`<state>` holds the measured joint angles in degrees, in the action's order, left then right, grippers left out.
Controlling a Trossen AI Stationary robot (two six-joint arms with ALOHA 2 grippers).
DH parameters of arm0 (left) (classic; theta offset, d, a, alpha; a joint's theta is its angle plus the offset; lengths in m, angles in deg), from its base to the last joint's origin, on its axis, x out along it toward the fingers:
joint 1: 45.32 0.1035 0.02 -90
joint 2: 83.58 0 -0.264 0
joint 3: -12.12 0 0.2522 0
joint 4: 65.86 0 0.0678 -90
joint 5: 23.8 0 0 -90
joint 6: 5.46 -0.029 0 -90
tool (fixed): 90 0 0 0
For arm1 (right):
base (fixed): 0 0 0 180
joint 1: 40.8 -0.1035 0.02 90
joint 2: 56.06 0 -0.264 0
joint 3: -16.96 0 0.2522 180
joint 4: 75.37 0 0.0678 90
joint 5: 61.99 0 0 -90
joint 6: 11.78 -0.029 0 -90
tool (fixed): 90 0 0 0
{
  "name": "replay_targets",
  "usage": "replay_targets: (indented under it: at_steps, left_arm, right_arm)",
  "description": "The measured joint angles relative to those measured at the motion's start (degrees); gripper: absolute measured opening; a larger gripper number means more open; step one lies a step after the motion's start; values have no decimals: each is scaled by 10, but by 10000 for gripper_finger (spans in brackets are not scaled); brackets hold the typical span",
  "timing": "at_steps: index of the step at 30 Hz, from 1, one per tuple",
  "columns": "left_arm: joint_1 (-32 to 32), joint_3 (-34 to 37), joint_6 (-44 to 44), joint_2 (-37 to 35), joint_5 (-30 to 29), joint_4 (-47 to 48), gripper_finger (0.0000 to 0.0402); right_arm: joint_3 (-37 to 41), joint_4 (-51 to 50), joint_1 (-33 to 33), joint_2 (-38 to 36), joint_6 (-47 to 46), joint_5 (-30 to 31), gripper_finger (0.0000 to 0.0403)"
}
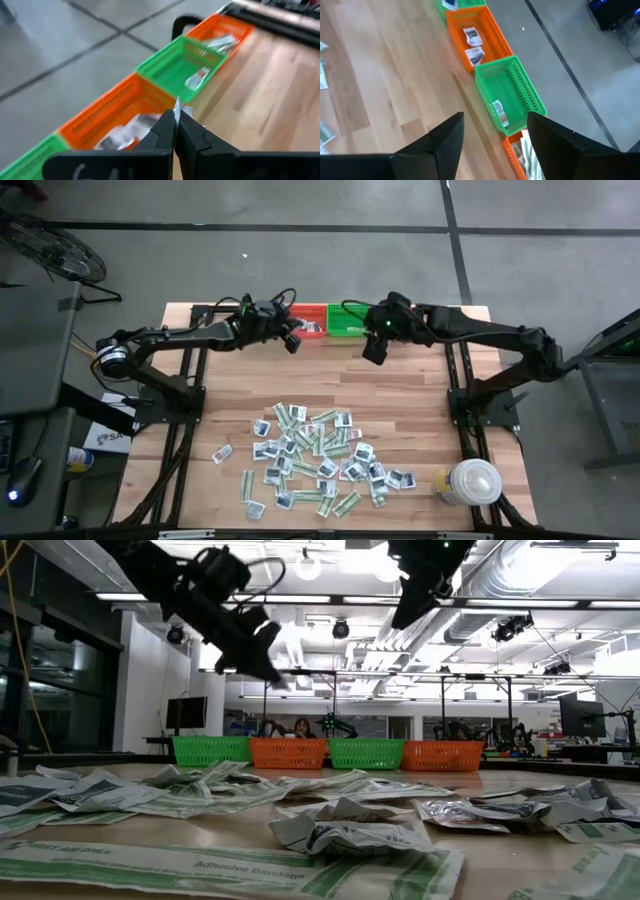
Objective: Pick & Place First Aid Supplies
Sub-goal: Put the blue alcohol pad in the left green bin
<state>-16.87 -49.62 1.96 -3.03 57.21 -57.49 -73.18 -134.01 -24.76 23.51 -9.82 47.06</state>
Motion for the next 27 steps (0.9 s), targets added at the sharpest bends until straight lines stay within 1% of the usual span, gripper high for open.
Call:
replay_targets:
  at_steps: [9, 15, 23, 27]
  left_arm:
    - [114, 0, 8, 0, 69, 60, 0]
    - [181, 0, 8, 0, 74, 120, 0]
    - [235, 0, -8, 0, 102, 205, 0]
    - [254, 0, -16, 6, 127, 222, 0]
  right_arm:
    - [0, 15, 66, 0, 14, -10, 207]
    - [0, 14, 101, 0, 6, -10, 204]
    - [0, 14, 132, 0, -7, -8, 204]
    - [0, 14, 142, 0, -6, -10, 204]
